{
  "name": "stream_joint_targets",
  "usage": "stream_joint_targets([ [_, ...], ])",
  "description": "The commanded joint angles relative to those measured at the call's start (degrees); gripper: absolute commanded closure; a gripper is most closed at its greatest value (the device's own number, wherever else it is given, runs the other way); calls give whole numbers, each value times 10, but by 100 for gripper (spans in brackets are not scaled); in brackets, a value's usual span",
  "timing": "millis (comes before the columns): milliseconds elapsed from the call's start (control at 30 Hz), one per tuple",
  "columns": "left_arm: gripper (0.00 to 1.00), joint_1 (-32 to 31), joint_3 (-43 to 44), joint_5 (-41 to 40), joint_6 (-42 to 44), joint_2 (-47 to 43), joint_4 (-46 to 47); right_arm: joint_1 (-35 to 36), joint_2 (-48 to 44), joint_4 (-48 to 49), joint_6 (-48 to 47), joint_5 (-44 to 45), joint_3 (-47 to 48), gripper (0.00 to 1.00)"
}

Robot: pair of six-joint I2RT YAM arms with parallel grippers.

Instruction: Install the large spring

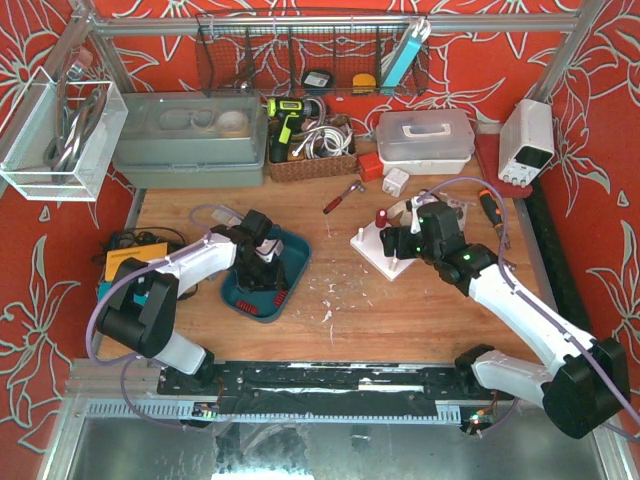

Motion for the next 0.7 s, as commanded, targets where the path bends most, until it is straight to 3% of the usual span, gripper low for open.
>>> stream_joint_targets([
  [0, 54, 1, 2, -2, 4, -2, -43, 4, 10, 12, -13, 16, -8, 6],
  [267, 48, 1, 7, -1, -10, -41, -54, 4, 24, 24, -7, 7, -10, 6],
  [667, 46, 1, -19, 13, 15, -7, -35, 4, 18, 26, -7, 13, -19, 6],
])
